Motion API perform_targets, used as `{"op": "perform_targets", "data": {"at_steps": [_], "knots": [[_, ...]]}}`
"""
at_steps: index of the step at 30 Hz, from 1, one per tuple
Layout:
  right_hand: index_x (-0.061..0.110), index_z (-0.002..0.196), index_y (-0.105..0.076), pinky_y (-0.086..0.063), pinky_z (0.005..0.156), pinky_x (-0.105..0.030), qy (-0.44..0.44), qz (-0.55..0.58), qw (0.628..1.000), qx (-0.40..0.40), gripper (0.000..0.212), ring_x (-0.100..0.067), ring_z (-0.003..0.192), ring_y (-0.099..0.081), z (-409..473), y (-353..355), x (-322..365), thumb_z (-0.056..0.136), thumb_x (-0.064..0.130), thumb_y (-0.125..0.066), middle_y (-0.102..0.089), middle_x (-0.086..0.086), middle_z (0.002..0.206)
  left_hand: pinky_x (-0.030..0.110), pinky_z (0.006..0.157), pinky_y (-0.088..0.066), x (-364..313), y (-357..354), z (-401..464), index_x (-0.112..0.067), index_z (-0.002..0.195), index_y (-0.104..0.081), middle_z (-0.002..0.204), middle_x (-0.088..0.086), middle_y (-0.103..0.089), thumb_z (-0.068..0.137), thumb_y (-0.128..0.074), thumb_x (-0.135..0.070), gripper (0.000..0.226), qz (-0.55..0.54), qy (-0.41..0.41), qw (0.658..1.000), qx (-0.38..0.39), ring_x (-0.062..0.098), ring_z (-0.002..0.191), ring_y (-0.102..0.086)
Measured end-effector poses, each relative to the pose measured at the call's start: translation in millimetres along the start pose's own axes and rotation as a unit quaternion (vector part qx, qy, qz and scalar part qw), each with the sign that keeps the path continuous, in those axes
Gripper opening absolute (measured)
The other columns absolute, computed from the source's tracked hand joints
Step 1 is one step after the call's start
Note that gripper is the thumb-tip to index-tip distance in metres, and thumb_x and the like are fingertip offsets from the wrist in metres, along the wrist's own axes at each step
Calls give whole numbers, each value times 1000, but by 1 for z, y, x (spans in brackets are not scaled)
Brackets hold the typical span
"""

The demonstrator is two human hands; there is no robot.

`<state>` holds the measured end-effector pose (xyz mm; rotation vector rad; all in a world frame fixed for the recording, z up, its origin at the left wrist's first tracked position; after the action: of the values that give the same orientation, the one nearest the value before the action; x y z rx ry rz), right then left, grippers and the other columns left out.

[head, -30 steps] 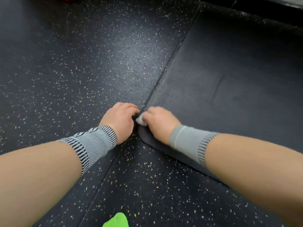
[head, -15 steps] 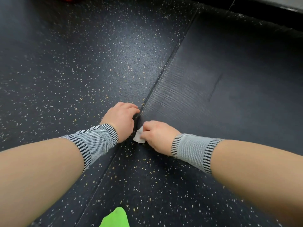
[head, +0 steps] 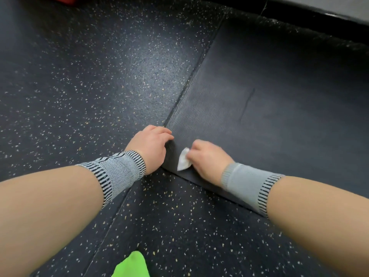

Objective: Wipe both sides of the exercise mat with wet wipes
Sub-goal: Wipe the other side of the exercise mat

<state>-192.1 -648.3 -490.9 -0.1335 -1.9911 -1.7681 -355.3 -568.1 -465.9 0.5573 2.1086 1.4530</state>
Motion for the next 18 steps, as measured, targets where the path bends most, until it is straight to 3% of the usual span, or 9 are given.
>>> {"op": "perform_targets", "data": {"at_steps": [3, 6, 8, 10, 12, 14, 16, 18], "knots": [[5, 77, -64, -42, 53, -30, -74, 16, 996, -46, 9, -32, 62, -56, -12, 5, -8, 72, 3, -71, -52, -13, 77, 34, 114, -30, -4, -2, 0, -23, 141, -51, 148, -11, -43, 98, -42, -14, 45, 6, -10, 1000, 8, 15, 135, -34], [12, 78, -60, -32, 50, -24, 26, 7, 999, 46, 19, -26, 61, -52, -39, -8, 18, 67, 4, -74, -50, -6, 77, 32, 114, -29, -11, 1, 3, -24, 140, -51, 149, -12, -42, 98, -41, -14, 44, 8, -17, 1000, 7, 14, 136, -33], [12, 85, -59, -38, 53, -28, 53, -22, 994, 96, 19, -25, 69, -52, -43, -2, 9, 72, 5, -71, -52, -7, 86, 32, 114, -29, -16, 3, 5, -24, 140, -51, 149, -12, -42, 98, -41, -14, 44, 8, -25, 1000, 6, 14, 136, -32], [10, 83, -61, -42, 53, -29, 7, -52, 998, 41, 19, -28, 66, -55, -37, 12, -20, 69, 4, -72, -54, -10, 83, 33, 115, -28, -21, 3, 6, -24, 140, -51, 148, -12, -42, 98, -41, -14, 44, 10, -33, 999, 9, 14, 136, -32], [5, 85, -63, -45, 57, -33, -98, -38, 994, -28, 13, -34, 68, -57, -38, 23, -41, 73, 3, -68, -54, -15, 84, 34, 115, -28, -26, 1, 5, -25, 140, -51, 148, -12, -42, 98, -42, -14, 44, 14, -46, 999, 15, 14, 135, -33], [6, 87, -63, -45, 58, -33, -142, -21, 989, -39, 15, -35, 70, -57, -47, 18, -30, 73, 2, -67, -54, -15, 85, 34, 114, -29, -32, 0, 5, -25, 140, -52, 148, -12, -42, 98, -42, -14, 44, 11, -54, 998, 21, 14, 135, -33], [10, 80, -62, -40, 51, -26, -76, 9, 997, -14, 19, -30, 62, -56, -60, 5, -3, 67, 1, -72, -53, -10, 78, 34, 114, -29, -37, 1, 7, -25, 140, -51, 148, -12, -42, 98, -42, -13, 44, 8, -56, 998, 24, 15, 135, -33], [13, 81, -60, -32, 54, -24, -13, 9, 998, 61, 16, -26, 63, -54, -74, -1, 9, 71, 4, -68, -51, -6, 79, 34, 114, -28, -41, 3, 11, -25, 140, -51, 149, -12, -41, 98, -42, -13, 44, 7, -59, 998, 20, 16, 135, -33]]}}
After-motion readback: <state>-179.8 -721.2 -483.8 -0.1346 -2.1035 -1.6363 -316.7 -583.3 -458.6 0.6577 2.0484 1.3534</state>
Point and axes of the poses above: each hand's wrist, its own z-axis towards the middle knuckle, its own y-axis out of the back of the hand, x = y × z, the point moved 2 cm from there along z, towards the middle knuckle
